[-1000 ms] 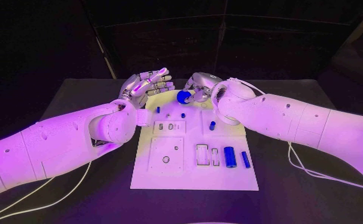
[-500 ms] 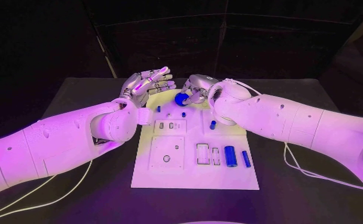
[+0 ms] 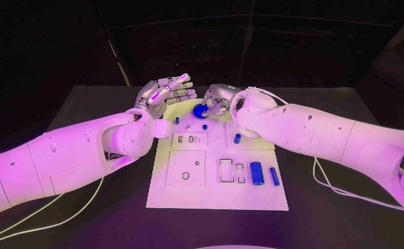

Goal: Assemble the parts on the task board

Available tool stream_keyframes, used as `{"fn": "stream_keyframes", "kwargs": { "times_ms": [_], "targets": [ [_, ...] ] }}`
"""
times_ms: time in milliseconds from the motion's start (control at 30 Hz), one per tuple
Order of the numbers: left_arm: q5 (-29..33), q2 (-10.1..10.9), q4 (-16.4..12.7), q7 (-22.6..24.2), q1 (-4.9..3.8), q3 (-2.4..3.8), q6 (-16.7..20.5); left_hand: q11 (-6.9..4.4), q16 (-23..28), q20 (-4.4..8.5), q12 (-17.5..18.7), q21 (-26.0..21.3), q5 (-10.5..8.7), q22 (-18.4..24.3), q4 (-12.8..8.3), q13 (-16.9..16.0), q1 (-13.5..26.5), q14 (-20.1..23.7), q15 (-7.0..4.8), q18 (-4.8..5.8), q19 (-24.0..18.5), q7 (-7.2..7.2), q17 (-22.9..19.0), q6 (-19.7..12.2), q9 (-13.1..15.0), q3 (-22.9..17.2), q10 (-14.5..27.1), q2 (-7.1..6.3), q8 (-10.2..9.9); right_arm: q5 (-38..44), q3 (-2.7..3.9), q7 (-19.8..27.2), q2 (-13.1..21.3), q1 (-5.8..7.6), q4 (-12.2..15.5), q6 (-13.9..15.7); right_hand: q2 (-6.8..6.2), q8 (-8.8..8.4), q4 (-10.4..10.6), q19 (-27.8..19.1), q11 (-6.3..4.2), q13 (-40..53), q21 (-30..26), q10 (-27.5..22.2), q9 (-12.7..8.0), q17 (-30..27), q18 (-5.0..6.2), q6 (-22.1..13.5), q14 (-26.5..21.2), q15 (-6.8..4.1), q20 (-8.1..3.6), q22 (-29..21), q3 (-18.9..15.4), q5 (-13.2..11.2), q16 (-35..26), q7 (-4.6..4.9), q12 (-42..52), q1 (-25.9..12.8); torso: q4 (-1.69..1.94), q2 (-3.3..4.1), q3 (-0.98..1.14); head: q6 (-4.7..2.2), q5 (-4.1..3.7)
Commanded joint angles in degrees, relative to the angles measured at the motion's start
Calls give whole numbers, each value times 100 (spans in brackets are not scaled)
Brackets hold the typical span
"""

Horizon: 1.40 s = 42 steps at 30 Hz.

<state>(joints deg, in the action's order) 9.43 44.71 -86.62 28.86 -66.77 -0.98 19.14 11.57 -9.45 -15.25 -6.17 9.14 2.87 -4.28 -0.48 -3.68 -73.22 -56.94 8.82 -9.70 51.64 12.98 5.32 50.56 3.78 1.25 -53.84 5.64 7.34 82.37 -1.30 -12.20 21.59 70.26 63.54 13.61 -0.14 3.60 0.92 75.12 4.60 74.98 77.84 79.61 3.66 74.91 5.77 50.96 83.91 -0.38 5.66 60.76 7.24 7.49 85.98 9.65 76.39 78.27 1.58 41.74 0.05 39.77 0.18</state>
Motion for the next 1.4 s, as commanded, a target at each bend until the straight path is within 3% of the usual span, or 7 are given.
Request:
{"fn": "stream_keyframes", "kwargs": {
  "times_ms": [33,533,800,900,1133,1300,1400],
  "targets": [
    [-40,-8,-10,-6,-11,5,-73,2,29,-3,28,-29,-12,9,-32,5,-51,13,37,-62,24,138,-10,-49,-6,-12,16,7,-22,84,1,-46,-18,12,-22,-230,-87,-19,9,4,1,117,-27,-44,-6,635,-13,-92,422,53,53,-11,-39,-37,-5,10,-42,15,-1,0,-2,4,12],
    [-39,-9,6,-41,-14,6,-101,3,30,-4,32,-35,-12,12,-32,5,-45,8,37,-63,27,138,-10,-50,-5,-12,18,9,-24,91,1,-23,2,12,4,-154,-89,6,78,-7,14,105,-36,-56,12,612,-9,-96,416,66,68,-28,-90,-40,-20,22,-56,-56,-3,-2,3,9,29],
    [-39,22,-5,-26,-14,6,-112,3,30,-4,32,-35,-12,12,-32,5,-45,8,37,-63,27,138,-10,-50,-5,-13,18,9,-25,-272,-1,451,523,12,503,1011,-78,11,125,36,18,168,-2,3,18,660,-22,-85,427,69,74,41,-113,103,3,27,12,-86,-37,-17,0,-15,22],
    [-39,33,-14,-13,-14,5,-126,3,31,-4,34,-38,-12,13,-34,5,-45,7,37,-63,29,138,-11,-51,-5,-14,19,10,-26,-583,-2,739,908,13,837,1192,-68,22,125,32,18,167,-4,4,23,649,-20,-64,425,70,75,31,-109,121,-3,29,12,-74,-48,-19,3,-24,22],
    [-39,64,-19,-5,-13,5,-133,2,31,-4,33,-39,-12,14,-37,4,-47,4,36,-64,30,135,-11,-50,-5,-16,17,12,-25,-1384,-4,1290,1940,26,1433,953,-124,57,73,18,10,156,-14,-7,36,642,-14,47,422,67,75,5,-122,176,-9,18,-3,13,-101,-38,30,-86,21],
    [-39,66,-19,-5,-12,4,-135,1,30,-4,33,-40,-12,14,-38,4,-49,1,36,-64,31,134,-10,-49,-4,-17,16,13,-25,-2194,-6,1549,2357,34,1376,736,-207,46,33,52,-1,207,15,42,31,724,-25,72,441,56,64,62,-199,447,31,8,48,51,-126,-46,40,-121,-56],
    [-39,57,-11,-6,-12,4,-136,0,29,-4,33,-41,-12,15,-41,3,-51,-2,35,-65,32,133,-10,-48,-4,-19,14,13,-25,-2250,-7,1642,2482,35,1274,543,-242,43,-1,60,-4,206,23,43,30,739,-27,79,444,53,61,73,-229,516,38,5,45,86,-126,-42,54,-77,-83]
  ]
}}
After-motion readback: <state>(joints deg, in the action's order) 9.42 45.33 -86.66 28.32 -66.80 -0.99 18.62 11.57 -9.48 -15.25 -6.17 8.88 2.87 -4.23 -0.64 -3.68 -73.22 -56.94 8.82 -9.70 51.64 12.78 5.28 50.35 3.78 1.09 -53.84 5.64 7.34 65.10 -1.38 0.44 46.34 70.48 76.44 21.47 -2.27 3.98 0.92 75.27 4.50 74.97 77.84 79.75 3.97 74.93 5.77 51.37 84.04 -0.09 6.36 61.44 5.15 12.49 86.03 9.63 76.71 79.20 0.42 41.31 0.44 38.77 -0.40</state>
